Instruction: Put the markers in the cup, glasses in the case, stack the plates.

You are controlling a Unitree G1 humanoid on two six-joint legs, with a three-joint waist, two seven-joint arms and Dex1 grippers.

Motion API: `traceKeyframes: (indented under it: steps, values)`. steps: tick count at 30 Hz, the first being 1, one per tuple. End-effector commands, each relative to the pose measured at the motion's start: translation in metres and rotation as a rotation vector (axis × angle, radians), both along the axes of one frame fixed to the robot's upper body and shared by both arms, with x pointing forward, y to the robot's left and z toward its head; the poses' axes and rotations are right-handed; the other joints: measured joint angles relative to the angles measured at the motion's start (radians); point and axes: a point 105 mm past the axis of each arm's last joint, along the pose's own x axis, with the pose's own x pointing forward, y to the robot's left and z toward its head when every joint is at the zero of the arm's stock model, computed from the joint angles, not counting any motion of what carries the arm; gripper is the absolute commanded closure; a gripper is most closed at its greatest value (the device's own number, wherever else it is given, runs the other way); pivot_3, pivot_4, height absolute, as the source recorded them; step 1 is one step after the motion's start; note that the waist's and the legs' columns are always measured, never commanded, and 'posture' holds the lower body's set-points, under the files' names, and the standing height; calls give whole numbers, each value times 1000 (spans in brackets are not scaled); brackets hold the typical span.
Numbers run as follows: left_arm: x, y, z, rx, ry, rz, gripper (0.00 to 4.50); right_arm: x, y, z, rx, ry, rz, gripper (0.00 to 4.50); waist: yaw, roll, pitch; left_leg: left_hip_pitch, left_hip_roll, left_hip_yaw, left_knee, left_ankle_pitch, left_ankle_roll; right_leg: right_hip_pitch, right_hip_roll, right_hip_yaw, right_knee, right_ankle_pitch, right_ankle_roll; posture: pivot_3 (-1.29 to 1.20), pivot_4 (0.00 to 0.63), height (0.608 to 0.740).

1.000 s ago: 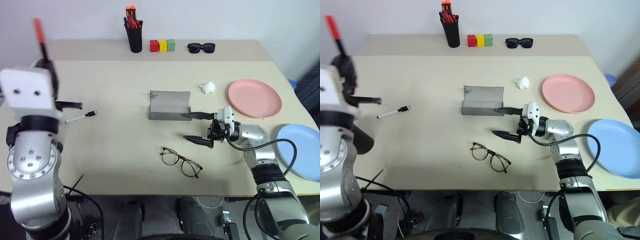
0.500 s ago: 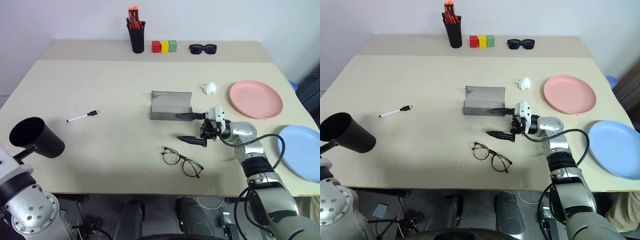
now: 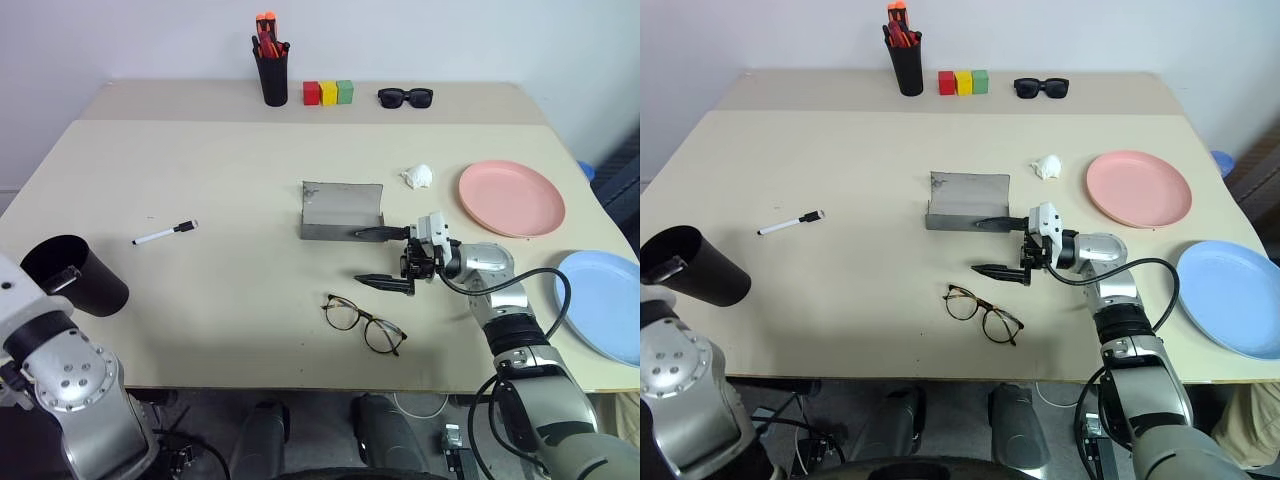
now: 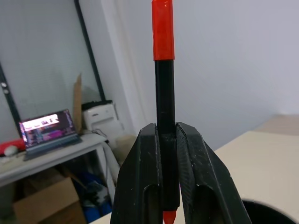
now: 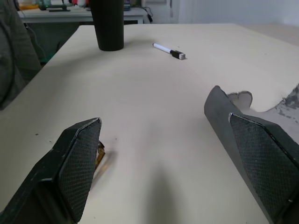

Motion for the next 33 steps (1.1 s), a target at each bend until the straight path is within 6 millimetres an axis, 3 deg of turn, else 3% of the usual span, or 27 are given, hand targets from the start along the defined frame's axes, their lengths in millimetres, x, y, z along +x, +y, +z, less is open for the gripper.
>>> traceKeyframes:
  steps: [1, 11, 23, 33]
  values:
    - [3, 3, 5, 9, -13, -10, 4448, -6, 1, 17, 73, -55, 16, 0, 0, 0, 0, 0, 0, 0, 0, 0, 0, 0, 0, 0, 0, 0, 0, 0, 150, 740]
    - [18, -5, -1, -2, 4, -57, 4448, -22, 19, 51, 263, -26, 92, 0, 2, 0, 0, 0, 0, 0, 0, 0, 0, 0, 0, 0, 0, 0, 0, 0, 150, 740]
    - [24, -8, -5, -25, 4, -68, 4448, -28, 24, 54, 239, -18, 112, 0, 1, 0, 0, 0, 0, 0, -1, 0, 0, -1, 0, 0, 0, 0, 0, 0, 150, 740]
    - [31, -13, -21, -56, 26, -96, 4448, -31, 27, 56, 274, -8, 116, 0, 1, 0, 0, 0, 0, 0, -1, 0, 0, -1, 0, 0, 0, 0, 0, 0, 150, 740]
